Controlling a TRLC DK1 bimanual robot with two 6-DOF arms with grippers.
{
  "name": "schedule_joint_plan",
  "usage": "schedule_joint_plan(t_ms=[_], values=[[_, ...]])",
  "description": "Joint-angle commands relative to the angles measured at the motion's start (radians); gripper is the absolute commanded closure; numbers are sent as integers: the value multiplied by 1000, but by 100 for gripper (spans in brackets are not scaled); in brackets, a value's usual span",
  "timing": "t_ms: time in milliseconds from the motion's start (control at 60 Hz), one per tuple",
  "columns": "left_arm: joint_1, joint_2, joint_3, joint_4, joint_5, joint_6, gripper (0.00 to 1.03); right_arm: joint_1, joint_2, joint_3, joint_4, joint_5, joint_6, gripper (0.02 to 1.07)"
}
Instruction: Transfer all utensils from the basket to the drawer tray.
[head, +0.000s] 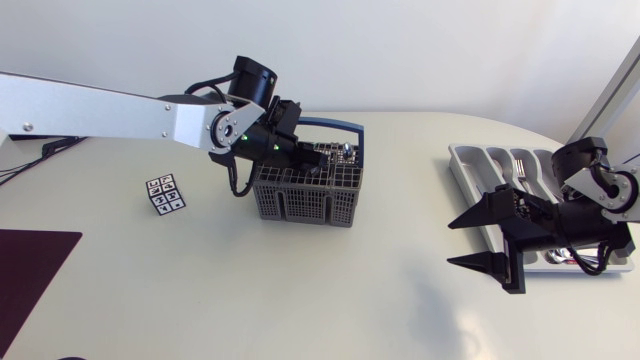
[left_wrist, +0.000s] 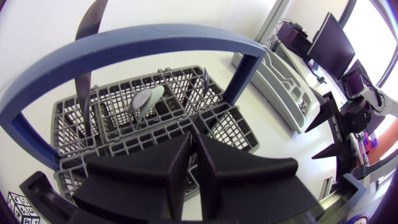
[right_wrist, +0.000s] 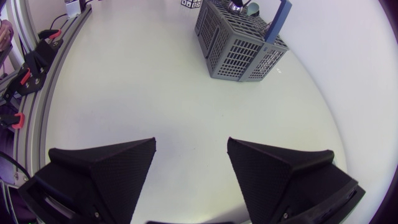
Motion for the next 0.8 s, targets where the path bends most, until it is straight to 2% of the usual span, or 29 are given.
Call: schedule_joint_plan(t_ms=[0,367,783], values=[[8,-27,3,-8,19,-27,98,10,-14,-23,5,6,17,24],[18,-146,2,-42,86,-70,98,44,-31,-15,-1,10,38,23],[80,-241,-24,-42,237,-144,98,129,-44,17,8,18,124,23]])
